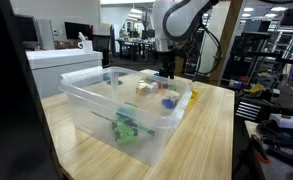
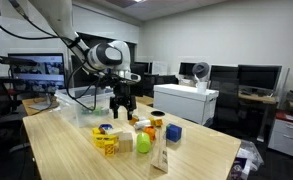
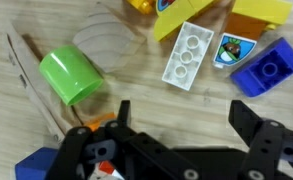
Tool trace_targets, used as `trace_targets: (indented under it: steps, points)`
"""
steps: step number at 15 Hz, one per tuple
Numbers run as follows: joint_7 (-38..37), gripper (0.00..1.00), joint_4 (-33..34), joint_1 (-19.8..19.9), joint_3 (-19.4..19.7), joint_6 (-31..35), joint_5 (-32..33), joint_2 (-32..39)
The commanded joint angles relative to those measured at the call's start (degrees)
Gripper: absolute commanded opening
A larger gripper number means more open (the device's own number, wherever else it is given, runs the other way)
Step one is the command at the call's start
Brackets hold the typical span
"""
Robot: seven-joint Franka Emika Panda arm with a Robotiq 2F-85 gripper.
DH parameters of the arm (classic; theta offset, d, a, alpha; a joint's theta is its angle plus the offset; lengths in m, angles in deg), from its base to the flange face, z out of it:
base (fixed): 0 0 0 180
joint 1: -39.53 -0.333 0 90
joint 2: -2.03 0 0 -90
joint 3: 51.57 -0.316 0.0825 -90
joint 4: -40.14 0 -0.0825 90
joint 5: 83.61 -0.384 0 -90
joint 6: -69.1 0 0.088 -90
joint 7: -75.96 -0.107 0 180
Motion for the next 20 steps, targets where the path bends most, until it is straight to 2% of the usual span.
trace_targets:
  steps: [1, 6, 12, 20]
  points:
    - [-3.6, 1.00, -2.7, -0.4, 0.3, 0.0, 0.3, -0.4]
    - [-5.3, 1.00, -6.2, -0.2, 0.3, -0.7, -0.7, -3.6]
    - [-7.3, 1.00, -11.0, 0.3, 1.6, 1.8, 0.5, -3.9]
    - [-8.6, 1.00, -6.0, 0.2, 1.7, 4.7, -1.4, -1.1]
